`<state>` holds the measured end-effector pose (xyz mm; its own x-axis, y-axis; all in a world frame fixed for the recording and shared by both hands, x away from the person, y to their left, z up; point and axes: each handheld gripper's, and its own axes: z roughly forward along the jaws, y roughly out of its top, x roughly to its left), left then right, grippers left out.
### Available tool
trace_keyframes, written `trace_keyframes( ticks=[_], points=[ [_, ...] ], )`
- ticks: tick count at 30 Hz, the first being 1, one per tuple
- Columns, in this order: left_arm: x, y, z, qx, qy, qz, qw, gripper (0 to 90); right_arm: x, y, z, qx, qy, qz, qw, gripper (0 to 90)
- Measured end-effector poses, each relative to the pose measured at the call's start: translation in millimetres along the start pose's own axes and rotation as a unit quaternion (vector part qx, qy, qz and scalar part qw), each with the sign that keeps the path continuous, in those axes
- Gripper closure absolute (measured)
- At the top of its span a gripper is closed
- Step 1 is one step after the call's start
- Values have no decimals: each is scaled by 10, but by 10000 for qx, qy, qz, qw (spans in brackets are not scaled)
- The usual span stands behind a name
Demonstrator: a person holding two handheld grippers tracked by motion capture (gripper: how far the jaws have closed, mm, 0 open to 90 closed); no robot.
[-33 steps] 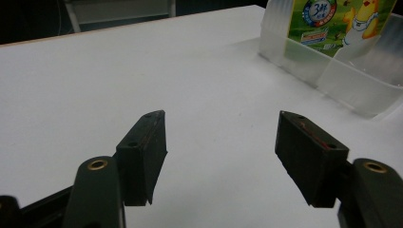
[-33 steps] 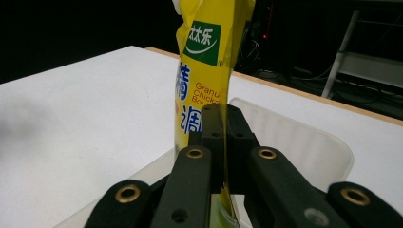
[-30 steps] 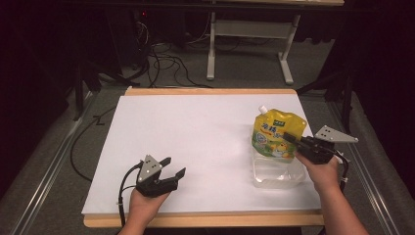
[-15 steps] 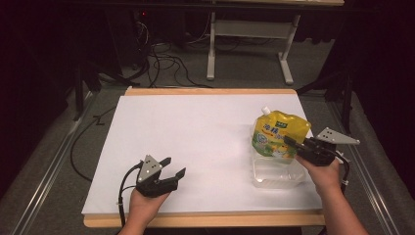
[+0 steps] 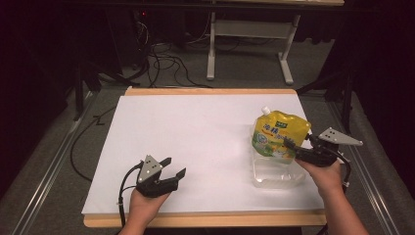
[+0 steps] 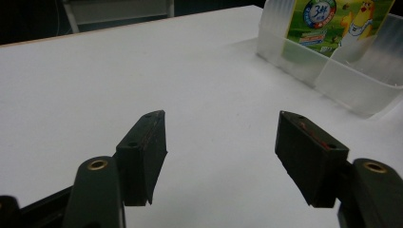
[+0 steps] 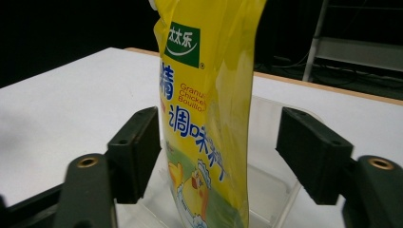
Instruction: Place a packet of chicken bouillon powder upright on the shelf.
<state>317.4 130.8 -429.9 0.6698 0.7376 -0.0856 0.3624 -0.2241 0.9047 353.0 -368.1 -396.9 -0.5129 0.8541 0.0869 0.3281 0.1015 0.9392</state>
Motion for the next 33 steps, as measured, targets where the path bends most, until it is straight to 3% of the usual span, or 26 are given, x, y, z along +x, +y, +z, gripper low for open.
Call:
trace_keyframes(
  ticks=[3, 12, 17, 18, 20, 21, 25, 28, 33],
  points=[
    [1, 0, 1, 8, -2, 4, 10000, 352, 19, 10, -36, -19, -10, 13, 10000, 233],
    [-8, 3, -2, 5, -28, 4, 10000, 351, 119, -5, -237, -34, -166, 69, 9998, 165],
    [-40, 8, 4, -19, -68, 21, 10000, 351, 378, -16, -548, -191, -353, -101, 9991, 155],
    [-40, 8, 4, -19, -68, 21, 10000, 351, 378, -16, -548, -191, -353, -101, 9991, 155],
    [-53, 11, 10, 5, -95, 66, 9999, 350, 515, -8, -615, -269, -253, -215, 9991, 154],
    [-57, 13, 11, 12, -106, 77, 9999, 350, 645, 4, -621, -308, -64, -285, 9991, 153],
    [-83, 19, 13, 1, -140, 103, 9998, 350, 887, 22, -500, -212, 245, -437, 9985, 148],
    [-91, 19, 10, -12, -160, 106, 9998, 349, 1172, 13, -199, -13, 592, -583, 9965, 147],
    [-82, 15, 0, -13, -185, 95, 9998, 347, 1288, -78, 54, 296, 778, -614, 9946, 140]
  ],
)
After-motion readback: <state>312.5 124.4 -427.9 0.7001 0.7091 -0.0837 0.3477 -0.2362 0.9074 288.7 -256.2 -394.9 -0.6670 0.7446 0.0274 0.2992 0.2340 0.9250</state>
